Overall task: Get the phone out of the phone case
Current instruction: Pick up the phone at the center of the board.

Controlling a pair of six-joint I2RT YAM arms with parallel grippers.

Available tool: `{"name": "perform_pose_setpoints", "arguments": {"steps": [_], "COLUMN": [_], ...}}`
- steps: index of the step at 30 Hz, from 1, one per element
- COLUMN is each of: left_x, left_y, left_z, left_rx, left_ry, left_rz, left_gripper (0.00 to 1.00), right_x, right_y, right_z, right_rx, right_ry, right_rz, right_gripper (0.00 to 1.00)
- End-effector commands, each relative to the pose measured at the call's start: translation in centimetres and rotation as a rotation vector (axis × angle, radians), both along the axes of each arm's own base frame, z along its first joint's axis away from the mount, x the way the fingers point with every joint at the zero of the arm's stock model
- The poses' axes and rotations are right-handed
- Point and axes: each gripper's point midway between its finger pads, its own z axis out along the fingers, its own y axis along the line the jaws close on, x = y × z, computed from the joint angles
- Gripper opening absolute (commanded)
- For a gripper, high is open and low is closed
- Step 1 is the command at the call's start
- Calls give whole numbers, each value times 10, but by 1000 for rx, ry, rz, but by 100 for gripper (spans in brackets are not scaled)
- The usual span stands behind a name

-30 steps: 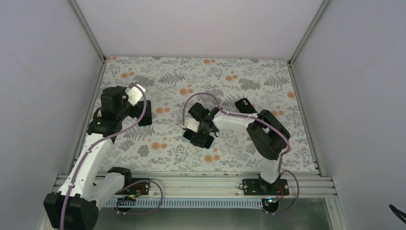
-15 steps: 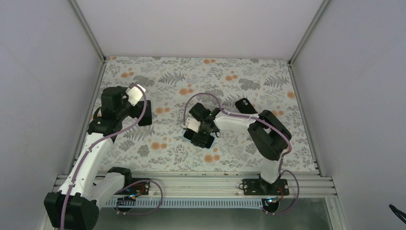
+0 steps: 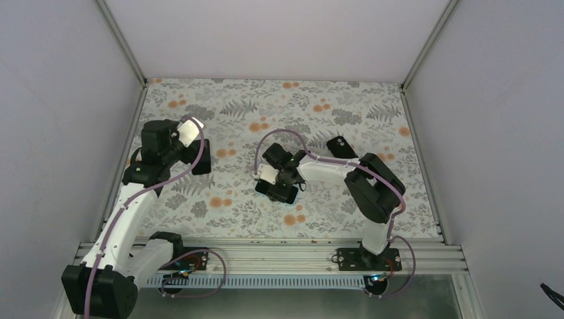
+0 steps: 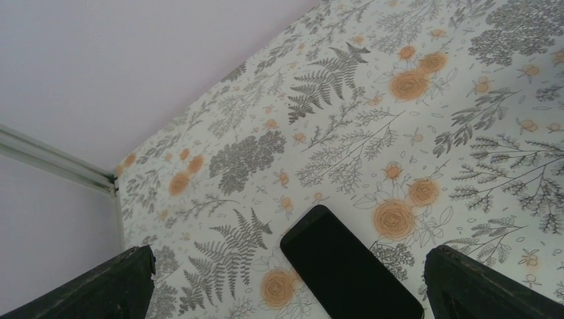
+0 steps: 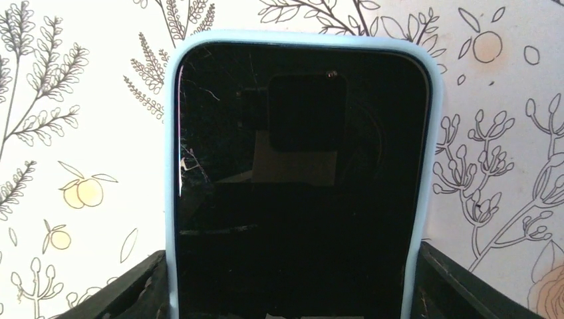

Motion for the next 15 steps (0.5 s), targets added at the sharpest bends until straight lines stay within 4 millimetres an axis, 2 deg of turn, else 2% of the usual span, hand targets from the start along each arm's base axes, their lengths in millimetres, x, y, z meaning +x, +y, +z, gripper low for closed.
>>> {"name": "perform_pose_setpoints", "arguments": {"steps": [1, 4, 7, 9, 11, 15], "left_x": [2, 1, -6, -10, -12, -17], "left_y": [-10, -25, -51, -66, -78, -102], "left_z": [-1, -11, -22, -24, -22, -24], "left_rx": [-46, -96, -178, -237, -294, -421], "left_ry": [21, 106, 248, 340, 419, 589], "left_rz": [-50, -121, -248, -323, -378, -497], "left_gripper": [100, 100, 100, 100, 100, 100], "right_x": [-24, -13, -1, 7, 15, 26], "right_y": [-76, -63, -51, -43, -35, -22], "right_z": [-57, -42, -25, -13, 0, 23], "right_rx": [-341, -283, -224, -192, -158, -109], "right_ry": [68, 20, -35, -65, -94, -136], "right_rz": [22, 33, 39, 35, 29, 20], "right_gripper": [53, 50, 50, 49, 43, 42]}}
